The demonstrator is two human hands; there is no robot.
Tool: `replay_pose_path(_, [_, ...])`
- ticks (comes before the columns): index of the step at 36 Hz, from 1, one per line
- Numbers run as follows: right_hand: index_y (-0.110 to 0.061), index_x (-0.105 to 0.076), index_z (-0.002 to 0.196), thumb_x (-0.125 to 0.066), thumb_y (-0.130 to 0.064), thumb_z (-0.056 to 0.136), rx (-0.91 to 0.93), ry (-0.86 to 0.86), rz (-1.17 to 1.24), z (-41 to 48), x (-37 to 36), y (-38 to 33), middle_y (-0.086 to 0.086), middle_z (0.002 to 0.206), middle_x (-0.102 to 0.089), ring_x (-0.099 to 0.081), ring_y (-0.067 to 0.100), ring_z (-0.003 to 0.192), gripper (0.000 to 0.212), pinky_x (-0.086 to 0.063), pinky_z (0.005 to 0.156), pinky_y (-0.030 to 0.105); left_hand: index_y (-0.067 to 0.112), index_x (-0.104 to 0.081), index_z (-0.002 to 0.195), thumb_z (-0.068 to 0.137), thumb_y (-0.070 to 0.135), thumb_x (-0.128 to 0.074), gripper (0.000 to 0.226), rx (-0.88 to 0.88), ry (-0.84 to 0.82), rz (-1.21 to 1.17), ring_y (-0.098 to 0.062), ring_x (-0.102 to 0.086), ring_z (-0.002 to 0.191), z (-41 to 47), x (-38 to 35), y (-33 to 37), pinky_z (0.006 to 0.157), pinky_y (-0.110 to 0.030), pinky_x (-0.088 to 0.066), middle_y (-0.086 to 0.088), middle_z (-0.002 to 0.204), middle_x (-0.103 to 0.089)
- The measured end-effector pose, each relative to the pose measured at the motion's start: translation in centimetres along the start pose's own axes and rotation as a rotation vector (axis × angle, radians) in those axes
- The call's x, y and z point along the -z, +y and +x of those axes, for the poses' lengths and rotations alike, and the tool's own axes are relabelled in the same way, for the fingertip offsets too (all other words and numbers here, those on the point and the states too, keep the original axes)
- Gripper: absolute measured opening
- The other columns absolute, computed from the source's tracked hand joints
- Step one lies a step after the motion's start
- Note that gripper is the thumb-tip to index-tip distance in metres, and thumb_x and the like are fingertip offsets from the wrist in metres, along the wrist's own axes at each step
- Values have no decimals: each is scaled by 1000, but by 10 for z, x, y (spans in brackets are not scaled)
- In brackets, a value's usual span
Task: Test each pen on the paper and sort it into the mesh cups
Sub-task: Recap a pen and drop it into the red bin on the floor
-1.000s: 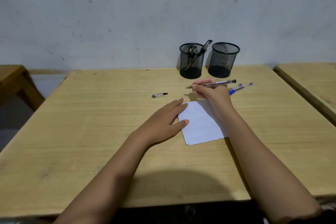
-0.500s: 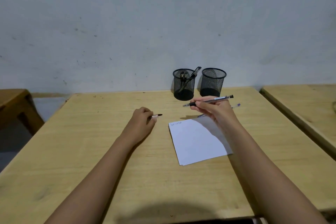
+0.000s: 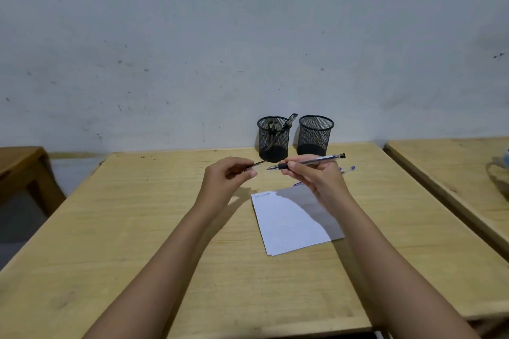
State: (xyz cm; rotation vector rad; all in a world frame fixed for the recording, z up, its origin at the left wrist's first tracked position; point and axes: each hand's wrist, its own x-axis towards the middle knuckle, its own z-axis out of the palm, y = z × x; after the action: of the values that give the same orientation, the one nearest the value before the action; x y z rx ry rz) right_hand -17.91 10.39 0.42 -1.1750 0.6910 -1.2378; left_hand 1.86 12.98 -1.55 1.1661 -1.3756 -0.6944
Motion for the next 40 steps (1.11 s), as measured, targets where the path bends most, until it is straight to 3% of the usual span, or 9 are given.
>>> replay_pose_path(12, [4,-66,85,-58,8,81,1,1,34,-17,-11,-17,7,69,-72,-70,15,65,9,-55,66,15,11,-72,87,74,1,-75,18,-21,-128,-148,-9,-65,78,-8,-8,27,75,-16,-52,-4,85,-71])
replay_pose_path(21, [3,-64,82,-56,7,84,112,81,22,-9,-3,-29,4,66,-72,-69,13,64,9,-53,66,14,14,-72,83,77,-1,-69,16,7,-127,-335,-10,-65,69,8,-33,39,73,-19,-52,3,68,-72])
replay_pose_path(23, [3,-64,82,-62,4,78,138,106,13,-4,0,-29,6,67,-72,-70,15,65,5,-54,67,16,16,-73,79,77,-2,-69,19,4,-119,-349,-15,-64,71,18,-40,38,74,-20,-53,2,69,-71])
replay_pose_path(26, [1,-68,78,-78,-18,56,163,146,25,6,4,-29,9,68,-72,-70,18,64,30,-55,68,19,20,-74,76,76,-2,-70,22,9,-120,-365,-21,-64,72,31,-48,34,75,-23,-54,1,69,-71])
replay_pose_path(28, [-3,-71,74,-84,-20,52,176,165,-4,13,8,-27,11,68,-72,-70,20,64,31,-55,68,20,20,-73,77,77,-1,-69,21,13,-133,-352,-16,-65,69,41,-52,29,76,-24,-54,2,67,-71])
replay_pose_path(31, [-2,-70,76,-76,-5,66,184,234,-70,22,13,-26,10,68,-72,-70,20,64,12,-55,67,20,20,-72,78,78,0,-69,20,22,-170,-349,-10,-64,65,55,-59,23,77,-28,-54,4,65,-70])
replay_pose_path(37, [-2,-66,81,-62,2,82,239,370,-187,32,20,-29,3,65,-72,-69,14,62,6,-55,67,18,15,-71,84,80,2,-69,14,-4,-252,-338,-4,-64,64,78,-73,22,66,-14,-47,7,66,-70])
replay_pose_path(40, [-3,-65,82,-61,-1,84,245,409,-247,31,26,-39,2,67,-72,-69,14,65,5,-56,69,19,13,-71,87,82,5,-68,10,-24,-302,-299,-9,-66,71,83,-85,26,72,-18,-51,-4,77,-71])
